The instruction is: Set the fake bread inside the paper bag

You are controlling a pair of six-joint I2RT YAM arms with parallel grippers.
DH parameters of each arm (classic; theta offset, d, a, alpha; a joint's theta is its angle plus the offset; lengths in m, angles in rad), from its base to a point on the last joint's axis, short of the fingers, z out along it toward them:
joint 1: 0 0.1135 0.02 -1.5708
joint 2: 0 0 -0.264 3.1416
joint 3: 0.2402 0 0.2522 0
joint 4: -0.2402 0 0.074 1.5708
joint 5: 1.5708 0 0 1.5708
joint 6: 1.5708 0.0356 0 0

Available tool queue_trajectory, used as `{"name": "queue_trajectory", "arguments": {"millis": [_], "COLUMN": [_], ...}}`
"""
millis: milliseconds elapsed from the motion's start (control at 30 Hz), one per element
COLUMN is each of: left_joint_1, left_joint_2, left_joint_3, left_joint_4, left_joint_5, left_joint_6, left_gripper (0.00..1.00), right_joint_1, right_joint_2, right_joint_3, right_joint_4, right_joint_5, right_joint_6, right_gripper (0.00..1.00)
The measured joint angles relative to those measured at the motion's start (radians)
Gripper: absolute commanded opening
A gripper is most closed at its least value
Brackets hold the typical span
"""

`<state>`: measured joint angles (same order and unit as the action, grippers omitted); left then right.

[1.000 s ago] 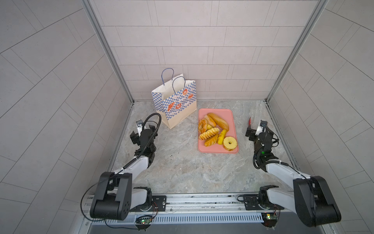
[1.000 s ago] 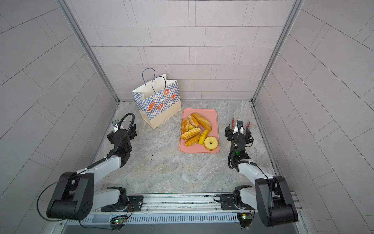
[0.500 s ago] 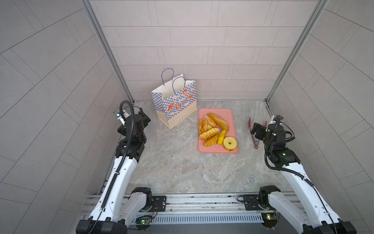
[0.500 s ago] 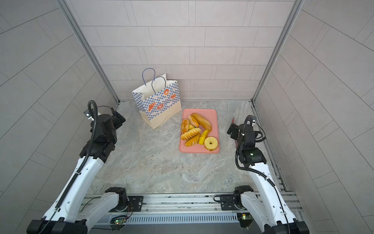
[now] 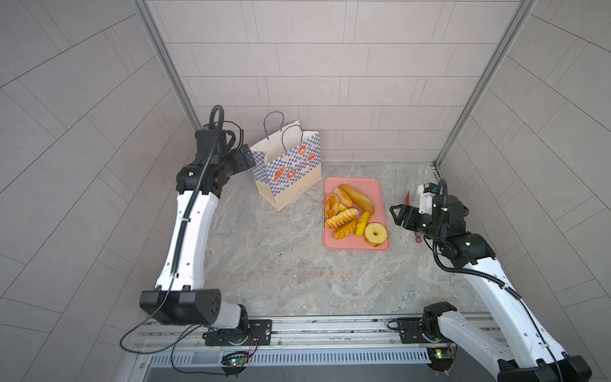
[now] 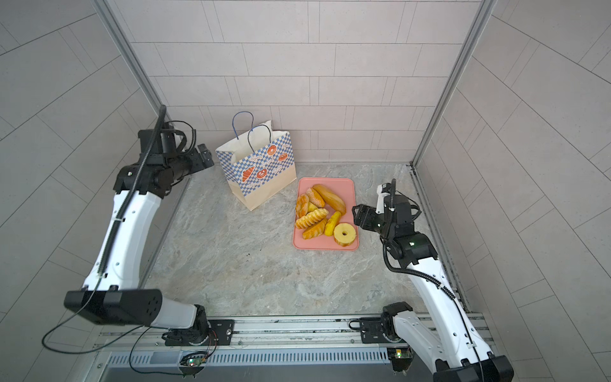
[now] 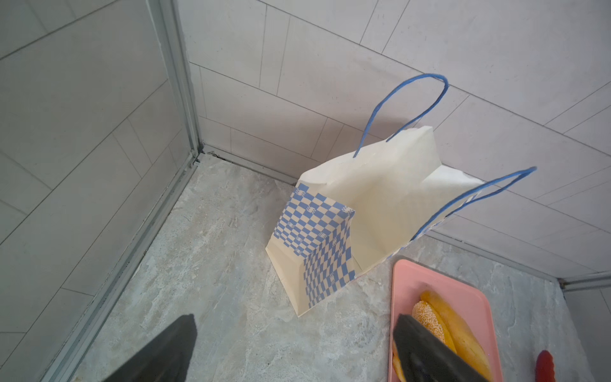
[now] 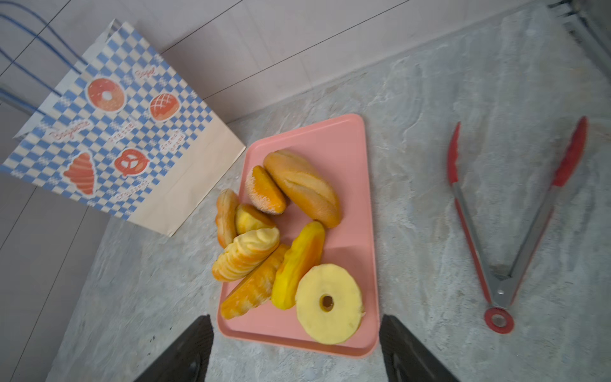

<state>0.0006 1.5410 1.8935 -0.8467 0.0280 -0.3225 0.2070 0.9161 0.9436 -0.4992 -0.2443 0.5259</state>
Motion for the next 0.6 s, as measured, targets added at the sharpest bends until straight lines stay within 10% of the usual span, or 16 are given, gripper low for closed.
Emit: {"name": "queue_trajectory", "arguments": {"millis": [300, 600], "left_joint_1": [0.000, 0.000], "left_joint_2": [0.453, 0.604], "left_joint_3": [0.541, 0.609], "left_joint_4": [-0.218, -0.205], "left_joint_5": [0.072, 0.077], "left_joint_6": [0.105, 0.181], "left_gripper": [0.88, 0.90], "right_joint_1": [0.264, 0.359], "right_joint_2": [0.122, 0.230], "right_joint_3": [0.154, 0.177], "right_joint_4": [0.025, 0.053], "right_joint_5": [-0.029, -0.029], "right_joint_6": [-0.063, -0.084], "right_gripper": [0.77, 0.77]}}
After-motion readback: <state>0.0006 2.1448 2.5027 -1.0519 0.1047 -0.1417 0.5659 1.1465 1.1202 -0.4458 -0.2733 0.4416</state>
